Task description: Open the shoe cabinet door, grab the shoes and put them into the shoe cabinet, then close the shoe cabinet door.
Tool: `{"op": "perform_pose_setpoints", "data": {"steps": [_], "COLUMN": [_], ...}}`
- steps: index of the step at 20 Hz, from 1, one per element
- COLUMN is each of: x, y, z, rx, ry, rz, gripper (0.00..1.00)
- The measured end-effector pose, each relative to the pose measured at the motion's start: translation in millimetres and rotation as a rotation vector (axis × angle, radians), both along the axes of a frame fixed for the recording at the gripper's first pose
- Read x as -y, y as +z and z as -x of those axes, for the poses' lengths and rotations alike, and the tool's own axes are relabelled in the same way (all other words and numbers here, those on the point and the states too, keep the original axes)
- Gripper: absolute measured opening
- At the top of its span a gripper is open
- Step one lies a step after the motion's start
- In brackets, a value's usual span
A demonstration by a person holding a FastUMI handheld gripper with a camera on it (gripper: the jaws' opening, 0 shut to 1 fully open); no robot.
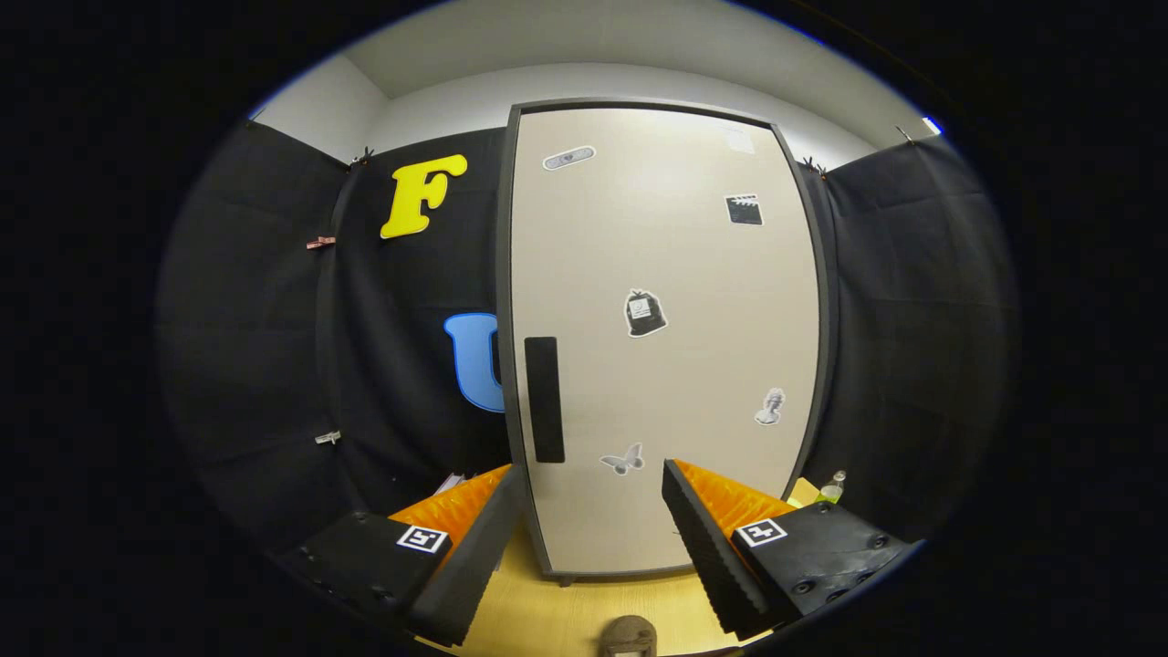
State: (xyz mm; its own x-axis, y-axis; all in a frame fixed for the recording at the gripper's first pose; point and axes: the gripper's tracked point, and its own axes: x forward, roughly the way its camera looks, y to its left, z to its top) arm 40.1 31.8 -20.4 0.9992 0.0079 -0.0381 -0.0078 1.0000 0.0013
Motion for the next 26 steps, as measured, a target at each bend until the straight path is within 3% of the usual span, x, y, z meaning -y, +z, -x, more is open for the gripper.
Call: {"op": "perform_pose_setpoints", "data": {"steps": [15, 16, 19, 22, 26], "x": [-35, -34, -33, -34, -34], "y": [-7, -8, -13, -14, -16], "z": [-122, -126, -133, -135, -137], "rx": [0.037, 0.038, 0.024, 0.015, 0.007], "ry": [-0.022, -0.027, -0.044, -0.051, -0.067], "rz": [-0.029, -0.027, -0.018, -0.014, 0.046], "gripper": [0.98, 0.91, 0.88, 0.43, 0.32]}}
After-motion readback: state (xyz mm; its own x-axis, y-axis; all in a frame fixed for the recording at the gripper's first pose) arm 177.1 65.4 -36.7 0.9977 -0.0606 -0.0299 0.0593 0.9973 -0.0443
